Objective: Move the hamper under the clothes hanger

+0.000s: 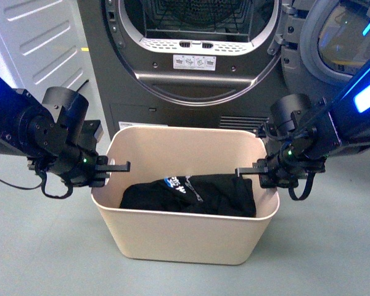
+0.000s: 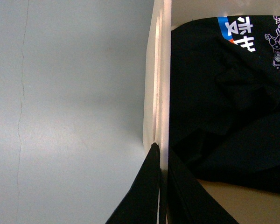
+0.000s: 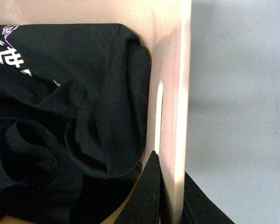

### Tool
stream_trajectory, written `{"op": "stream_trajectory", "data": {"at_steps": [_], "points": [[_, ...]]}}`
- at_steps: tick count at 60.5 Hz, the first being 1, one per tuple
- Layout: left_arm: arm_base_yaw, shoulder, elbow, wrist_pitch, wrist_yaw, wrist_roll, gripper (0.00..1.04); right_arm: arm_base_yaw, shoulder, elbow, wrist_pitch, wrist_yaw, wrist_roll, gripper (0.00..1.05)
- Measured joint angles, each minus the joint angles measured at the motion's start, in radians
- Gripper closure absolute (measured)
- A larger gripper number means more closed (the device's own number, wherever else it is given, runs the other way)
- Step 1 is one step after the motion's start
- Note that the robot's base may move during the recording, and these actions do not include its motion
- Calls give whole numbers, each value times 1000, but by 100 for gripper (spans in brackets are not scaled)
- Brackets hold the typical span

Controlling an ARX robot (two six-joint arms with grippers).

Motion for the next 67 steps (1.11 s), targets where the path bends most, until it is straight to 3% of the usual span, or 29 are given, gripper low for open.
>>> {"op": "stream_trajectory", "data": {"at_steps": [20,45,67], "points": [[-39,-209,-258,92,-33,-15,101,6,-177,-294,153,4,-2,102],[-124,-497,-700,288,-91,-82,101,25,-502,-840,475,4,2,102],[-148,-632,-834,332,-136,-91,101,63,-624,-1013,570,30,37,102]]}}
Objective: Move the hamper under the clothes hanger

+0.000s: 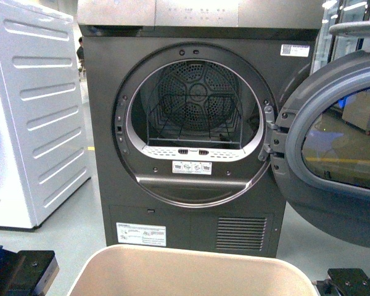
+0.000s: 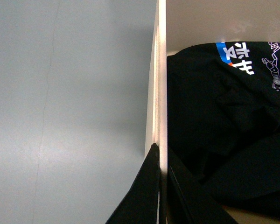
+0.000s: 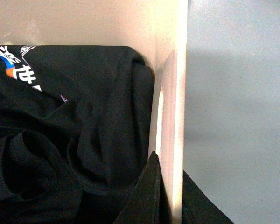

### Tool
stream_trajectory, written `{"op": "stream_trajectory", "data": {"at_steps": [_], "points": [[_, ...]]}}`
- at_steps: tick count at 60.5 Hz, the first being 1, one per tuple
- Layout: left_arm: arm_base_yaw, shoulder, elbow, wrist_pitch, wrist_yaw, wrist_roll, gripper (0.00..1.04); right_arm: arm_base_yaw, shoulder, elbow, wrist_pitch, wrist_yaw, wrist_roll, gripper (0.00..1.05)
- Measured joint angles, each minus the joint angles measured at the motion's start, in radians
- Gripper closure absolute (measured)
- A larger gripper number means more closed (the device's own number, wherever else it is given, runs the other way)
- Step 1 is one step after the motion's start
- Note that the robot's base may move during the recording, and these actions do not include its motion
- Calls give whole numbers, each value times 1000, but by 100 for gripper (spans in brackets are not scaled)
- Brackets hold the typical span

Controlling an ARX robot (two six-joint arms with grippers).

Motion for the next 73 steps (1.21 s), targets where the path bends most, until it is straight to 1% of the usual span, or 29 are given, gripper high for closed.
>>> {"op": "stream_trajectory", "data": {"at_steps": [49,61,73], "points": [[0,-2,0,1,0,0,101,0,-1,-2,2,0,7,102],[14,-3,-7,1,-23,0,101,18,-1,-1,3,-18,8,102],[3,-5,-6,3,0,0,101,1,-2,-2,4,0,8,102]]}}
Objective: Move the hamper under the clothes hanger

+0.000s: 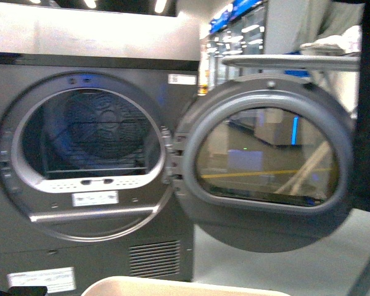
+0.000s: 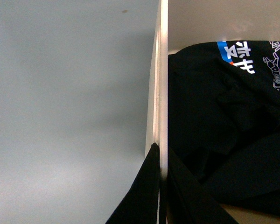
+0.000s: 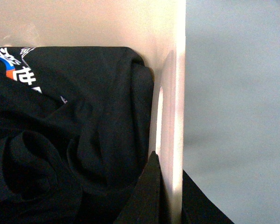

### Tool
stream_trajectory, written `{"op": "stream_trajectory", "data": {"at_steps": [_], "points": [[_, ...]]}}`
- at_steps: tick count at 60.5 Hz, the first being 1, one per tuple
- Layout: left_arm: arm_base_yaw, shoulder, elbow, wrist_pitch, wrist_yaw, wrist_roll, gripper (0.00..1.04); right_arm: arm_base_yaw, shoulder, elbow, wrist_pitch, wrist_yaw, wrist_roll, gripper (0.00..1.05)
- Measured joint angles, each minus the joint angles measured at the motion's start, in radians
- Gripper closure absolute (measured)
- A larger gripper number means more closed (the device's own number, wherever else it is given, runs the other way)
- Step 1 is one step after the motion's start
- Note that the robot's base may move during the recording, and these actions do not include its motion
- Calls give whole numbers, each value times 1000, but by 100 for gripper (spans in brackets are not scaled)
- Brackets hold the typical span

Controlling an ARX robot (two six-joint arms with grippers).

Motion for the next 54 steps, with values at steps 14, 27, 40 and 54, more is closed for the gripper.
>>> {"op": "stream_trajectory", "data": {"at_steps": [14,27,40,54], "points": [[-7,0,3,2,1,0,101,-3,-3,-1,0,5,-1,102],[-3,0,2,2,-5,0,101,2,-3,-1,0,-3,-1,102],[-5,-2,2,2,-3,0,101,1,-3,-1,0,4,-1,102],[-4,-2,2,2,-2,0,101,1,-3,-1,0,3,-1,102]]}}
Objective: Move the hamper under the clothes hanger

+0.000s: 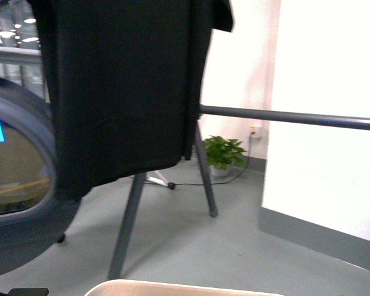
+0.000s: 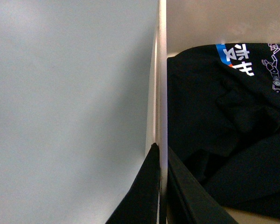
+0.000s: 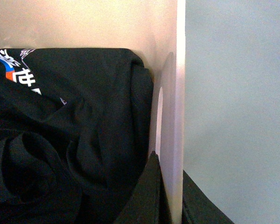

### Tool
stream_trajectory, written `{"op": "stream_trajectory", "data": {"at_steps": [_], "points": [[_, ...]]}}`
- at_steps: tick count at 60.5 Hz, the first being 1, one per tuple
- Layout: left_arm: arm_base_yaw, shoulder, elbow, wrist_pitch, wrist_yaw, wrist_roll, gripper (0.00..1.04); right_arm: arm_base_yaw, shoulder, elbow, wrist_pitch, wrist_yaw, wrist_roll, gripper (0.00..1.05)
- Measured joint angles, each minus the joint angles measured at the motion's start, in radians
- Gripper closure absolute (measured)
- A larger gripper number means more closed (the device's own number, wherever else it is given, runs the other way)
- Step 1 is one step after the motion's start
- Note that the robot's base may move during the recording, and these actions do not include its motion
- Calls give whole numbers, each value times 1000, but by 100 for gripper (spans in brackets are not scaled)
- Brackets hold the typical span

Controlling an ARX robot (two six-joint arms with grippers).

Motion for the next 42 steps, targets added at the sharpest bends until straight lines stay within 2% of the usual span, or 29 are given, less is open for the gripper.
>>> {"op": "stream_trajectory", "data": {"at_steps": [33,42], "points": [[1,-2,0,0,-2,0,101,0,-3,-2,0,-3,0,102],[-15,-2,4,0,23,0,101,-16,-4,-9,0,27,0,102]]}}
